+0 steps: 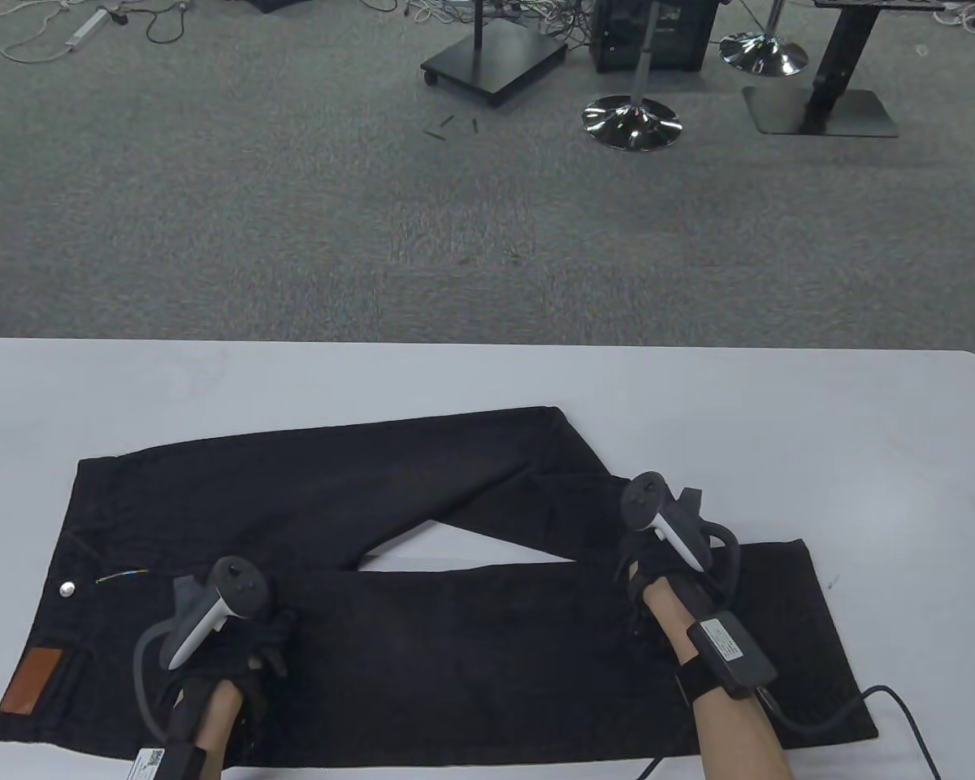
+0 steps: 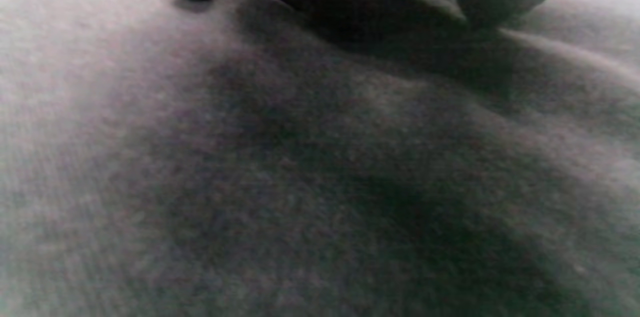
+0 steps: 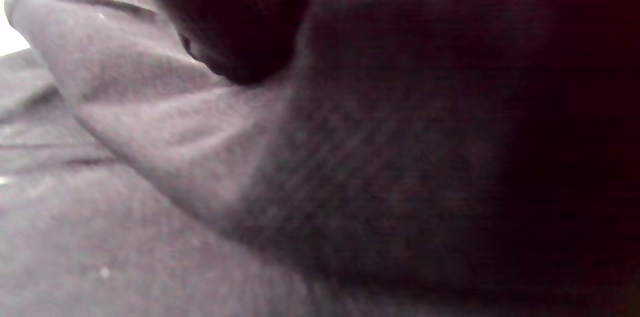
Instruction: Fold trousers
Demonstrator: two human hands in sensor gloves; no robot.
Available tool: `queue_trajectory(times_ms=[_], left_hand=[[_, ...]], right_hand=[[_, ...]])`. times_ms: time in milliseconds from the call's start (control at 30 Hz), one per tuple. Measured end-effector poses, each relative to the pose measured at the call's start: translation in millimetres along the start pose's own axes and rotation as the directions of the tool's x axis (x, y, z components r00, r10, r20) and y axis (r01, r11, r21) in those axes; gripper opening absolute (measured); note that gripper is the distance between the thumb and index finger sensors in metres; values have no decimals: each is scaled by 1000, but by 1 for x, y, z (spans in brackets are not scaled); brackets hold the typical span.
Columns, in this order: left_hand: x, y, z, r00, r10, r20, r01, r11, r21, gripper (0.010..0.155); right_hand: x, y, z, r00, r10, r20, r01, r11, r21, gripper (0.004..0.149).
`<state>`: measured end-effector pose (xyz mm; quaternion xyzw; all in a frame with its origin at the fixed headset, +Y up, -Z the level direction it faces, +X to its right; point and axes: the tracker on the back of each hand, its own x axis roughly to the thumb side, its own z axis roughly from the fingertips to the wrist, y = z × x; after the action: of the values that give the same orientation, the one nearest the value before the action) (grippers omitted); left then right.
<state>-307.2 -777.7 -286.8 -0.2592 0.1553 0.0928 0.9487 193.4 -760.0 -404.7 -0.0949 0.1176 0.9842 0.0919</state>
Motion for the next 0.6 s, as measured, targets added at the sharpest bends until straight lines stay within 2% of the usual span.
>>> queue_trajectory(times_ms=[100, 167, 200, 300, 367, 433, 533, 600], left_hand=[[-8, 2, -2, 1000, 27, -7, -27, 1000, -1, 74], [-14, 1, -3, 998, 68, -4, -68, 998, -3, 74], [-15, 1, -3, 998, 70, -1, -70, 998, -3, 74], [-15, 1, -3, 998, 68, 0, -68, 998, -6, 75], [-14, 1, -3, 998, 63, 0, -63, 998, -9, 75], [-14, 1, -3, 998, 67, 1, -67, 998, -11, 75], [-13, 1, -3, 997, 72, 2, -71, 997, -12, 75], [-13, 0, -2, 998, 71, 1, -71, 997, -9, 76]], right_hand=[[-14, -21, 2, 996, -93, -9, 92, 994, -56, 51], [-36, -46, 2, 973, -224, -50, 214, 965, -152, 51], [-52, -61, 2, 946, -314, -84, 289, 931, -224, 51], [-88, -84, 5, 850, -495, -183, 413, 840, -353, 56], [-98, -90, 10, 836, -508, -207, 426, 839, -338, 59], [-96, -85, 13, 861, -469, -195, 394, 859, -328, 61], [-76, -63, 15, 929, -343, -137, 311, 926, -213, 59], [-56, -40, 16, 968, -234, -85, 228, 970, -82, 57]])
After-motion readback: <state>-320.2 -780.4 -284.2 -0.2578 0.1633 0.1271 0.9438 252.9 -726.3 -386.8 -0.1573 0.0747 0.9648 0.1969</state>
